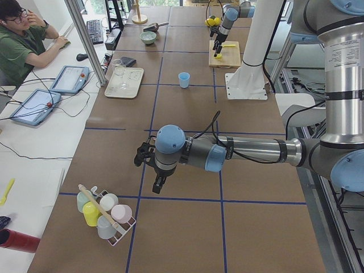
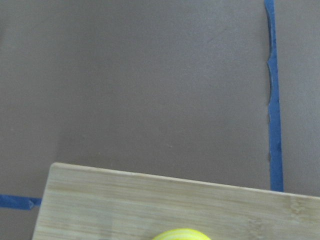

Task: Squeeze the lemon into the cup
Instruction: 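Move the right gripper down to the lemon half on the cutting board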

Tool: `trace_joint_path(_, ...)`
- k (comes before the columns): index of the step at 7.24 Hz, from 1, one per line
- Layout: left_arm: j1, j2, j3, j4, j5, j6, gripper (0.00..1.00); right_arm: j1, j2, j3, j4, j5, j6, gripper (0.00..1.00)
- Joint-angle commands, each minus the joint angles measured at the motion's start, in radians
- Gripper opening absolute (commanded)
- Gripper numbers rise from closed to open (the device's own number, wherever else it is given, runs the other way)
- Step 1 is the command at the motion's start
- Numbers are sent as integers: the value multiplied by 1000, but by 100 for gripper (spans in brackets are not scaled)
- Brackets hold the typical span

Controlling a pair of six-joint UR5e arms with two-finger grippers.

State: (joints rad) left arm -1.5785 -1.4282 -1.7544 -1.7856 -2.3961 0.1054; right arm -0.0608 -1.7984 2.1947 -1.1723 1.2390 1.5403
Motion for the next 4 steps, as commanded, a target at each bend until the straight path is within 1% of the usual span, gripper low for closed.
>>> trace_joint_path(1, 0, 2, 1, 0, 0, 0, 100, -16, 2, -10, -1, -3, 0, 97)
trace_joint_path(4, 0, 3, 1, 0, 0, 0, 100, -25, 2, -27, 0, 2, 0, 94)
